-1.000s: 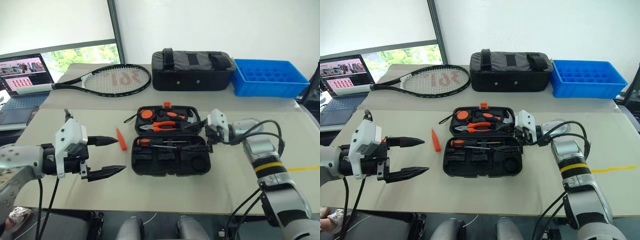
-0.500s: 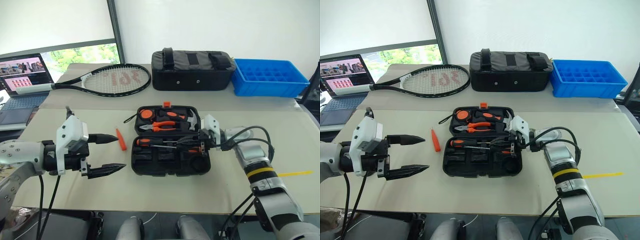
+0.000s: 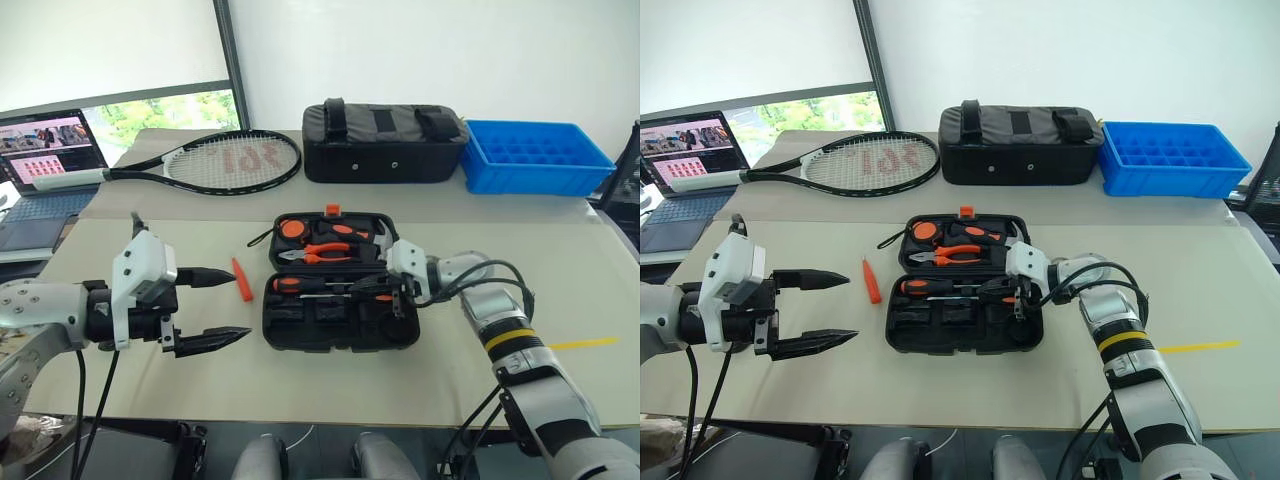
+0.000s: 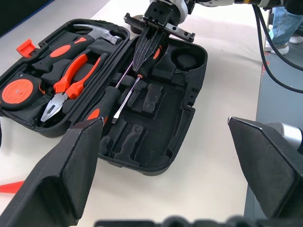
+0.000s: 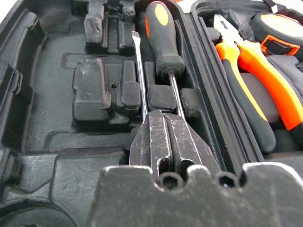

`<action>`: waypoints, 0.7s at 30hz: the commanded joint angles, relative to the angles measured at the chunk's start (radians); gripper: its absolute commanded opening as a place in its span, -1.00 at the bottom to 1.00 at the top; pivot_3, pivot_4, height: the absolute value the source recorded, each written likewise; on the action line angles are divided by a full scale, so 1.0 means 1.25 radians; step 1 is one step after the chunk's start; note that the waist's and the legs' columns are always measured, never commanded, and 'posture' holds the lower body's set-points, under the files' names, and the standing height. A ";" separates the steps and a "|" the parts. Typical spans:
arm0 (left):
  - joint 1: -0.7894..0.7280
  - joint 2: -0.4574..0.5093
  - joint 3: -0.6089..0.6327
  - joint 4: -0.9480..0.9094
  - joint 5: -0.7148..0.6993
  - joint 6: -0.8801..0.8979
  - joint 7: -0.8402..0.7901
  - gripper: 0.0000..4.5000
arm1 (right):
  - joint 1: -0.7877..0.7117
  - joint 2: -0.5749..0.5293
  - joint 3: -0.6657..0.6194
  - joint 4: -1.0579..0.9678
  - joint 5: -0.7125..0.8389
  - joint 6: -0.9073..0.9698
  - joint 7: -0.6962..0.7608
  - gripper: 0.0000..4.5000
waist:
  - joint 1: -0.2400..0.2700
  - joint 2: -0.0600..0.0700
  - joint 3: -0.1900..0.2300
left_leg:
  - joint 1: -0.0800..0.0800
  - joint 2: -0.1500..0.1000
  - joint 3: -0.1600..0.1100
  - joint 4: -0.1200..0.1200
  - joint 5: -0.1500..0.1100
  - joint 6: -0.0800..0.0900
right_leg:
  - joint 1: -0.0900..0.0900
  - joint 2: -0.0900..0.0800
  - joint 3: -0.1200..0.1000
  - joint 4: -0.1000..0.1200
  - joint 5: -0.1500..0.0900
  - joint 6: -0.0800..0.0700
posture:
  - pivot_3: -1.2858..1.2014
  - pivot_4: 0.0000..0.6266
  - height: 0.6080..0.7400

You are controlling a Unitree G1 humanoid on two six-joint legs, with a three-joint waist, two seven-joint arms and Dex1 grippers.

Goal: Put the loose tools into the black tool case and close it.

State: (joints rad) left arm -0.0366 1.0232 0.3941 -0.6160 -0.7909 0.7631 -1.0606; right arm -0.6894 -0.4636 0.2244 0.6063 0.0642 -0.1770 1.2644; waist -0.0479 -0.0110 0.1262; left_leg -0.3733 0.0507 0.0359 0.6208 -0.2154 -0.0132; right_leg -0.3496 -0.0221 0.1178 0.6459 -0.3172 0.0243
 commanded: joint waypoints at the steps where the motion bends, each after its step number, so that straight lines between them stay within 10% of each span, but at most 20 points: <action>1: 0.011 -0.001 0.013 -0.007 0.003 -0.018 0.009 1.00 | 0.018 -0.007 -0.041 -0.032 0.048 0.052 0.001 -0.99 | 0.000 0.000 0.000 | 0.000 0.000 0.000 0.000 0.000 0.000 | 0.000 0.000 0.000 0.000 0.000 0.000 | 0.03 -0.52 0.49; 7: 0.028 -0.060 -0.012 0.030 0.075 -0.022 0.132 1.00 | 0.064 -0.043 -0.116 -0.180 0.168 0.150 0.034 -0.67 | 0.003 0.001 0.001 | -0.006 0.000 -0.001 0.000 0.000 0.000 | -0.004 0.000 0.000 0.000 0.000 0.000 | 0.03 -0.52 0.49; 17: -0.125 -0.329 -0.164 0.107 0.329 0.075 0.611 1.00 | 0.191 -0.148 -0.235 -0.367 0.288 0.257 0.034 0.92 | 0.015 0.000 0.001 | -0.007 -0.001 -0.003 -0.002 0.000 0.000 | -0.003 -0.002 -0.001 -0.003 0.000 0.001 | 0.03 -0.52 0.49; 21: -0.202 -0.483 -0.161 0.135 0.362 0.178 0.771 1.00 | 0.231 -0.183 -0.273 -0.406 0.303 0.252 0.022 0.99 | 0.017 0.000 0.000 | -0.008 -0.002 -0.004 -0.002 0.000 0.000 | -0.003 -0.001 -0.001 -0.003 0.001 0.001 | 0.03 -0.52 0.49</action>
State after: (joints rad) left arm -0.2588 0.4484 0.1821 -0.4430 -0.3568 0.9394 -0.1733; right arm -0.4042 -0.6778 -0.0720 0.1518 0.4155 0.1419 1.3030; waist -0.0270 -0.0113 0.1268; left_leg -0.3834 0.0481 0.0312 0.6184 -0.2153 -0.0133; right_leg -0.3535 -0.0236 0.1168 0.6421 -0.3164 0.0255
